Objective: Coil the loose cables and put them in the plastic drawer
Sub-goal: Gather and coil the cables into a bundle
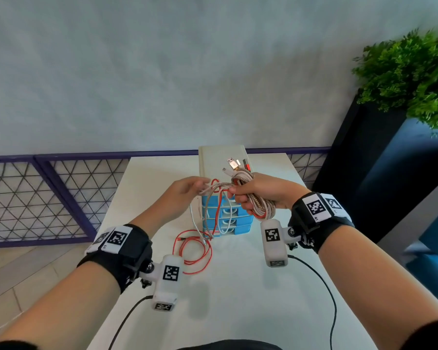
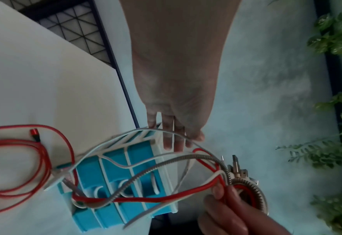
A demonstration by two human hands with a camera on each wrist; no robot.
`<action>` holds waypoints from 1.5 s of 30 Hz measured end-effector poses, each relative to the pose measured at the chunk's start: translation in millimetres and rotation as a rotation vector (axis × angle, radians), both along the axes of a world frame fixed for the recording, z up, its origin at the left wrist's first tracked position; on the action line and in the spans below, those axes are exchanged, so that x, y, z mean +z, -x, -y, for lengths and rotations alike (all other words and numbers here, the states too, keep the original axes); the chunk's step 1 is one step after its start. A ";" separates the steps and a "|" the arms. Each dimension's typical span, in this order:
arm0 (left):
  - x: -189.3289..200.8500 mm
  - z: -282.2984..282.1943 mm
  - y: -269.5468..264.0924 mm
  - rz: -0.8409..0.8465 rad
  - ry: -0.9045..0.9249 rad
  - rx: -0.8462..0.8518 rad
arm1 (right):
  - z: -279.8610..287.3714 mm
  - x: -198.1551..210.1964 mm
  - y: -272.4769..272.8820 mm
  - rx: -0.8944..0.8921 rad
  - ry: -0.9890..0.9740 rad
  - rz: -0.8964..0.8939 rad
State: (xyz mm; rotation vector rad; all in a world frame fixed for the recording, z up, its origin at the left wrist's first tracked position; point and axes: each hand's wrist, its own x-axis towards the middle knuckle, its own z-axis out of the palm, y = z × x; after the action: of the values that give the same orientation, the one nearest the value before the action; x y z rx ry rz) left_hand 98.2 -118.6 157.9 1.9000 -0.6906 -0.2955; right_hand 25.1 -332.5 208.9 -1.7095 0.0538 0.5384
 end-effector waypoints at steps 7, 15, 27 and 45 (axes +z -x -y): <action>7.2 8.7 1.9 -0.340 0.288 -0.017 | 0.7 1.4 2.4 -0.009 0.042 0.043; 12.4 5.6 8.6 -0.631 0.504 -0.061 | 6.2 1.4 -3.2 -0.103 0.129 0.131; 12.0 6.1 -0.1 -0.456 0.175 0.066 | -7.8 1.3 -5.4 -0.064 0.075 0.152; -17.6 -6.5 -12.9 0.271 -0.561 0.012 | 3.9 -1.7 -6.4 -0.139 0.108 0.129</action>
State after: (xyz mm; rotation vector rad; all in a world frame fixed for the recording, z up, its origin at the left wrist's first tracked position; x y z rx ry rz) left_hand 111.1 -112.2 140.3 2.5096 -0.8357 -0.2418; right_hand 31.5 -336.4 207.2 -1.8268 0.1098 0.3259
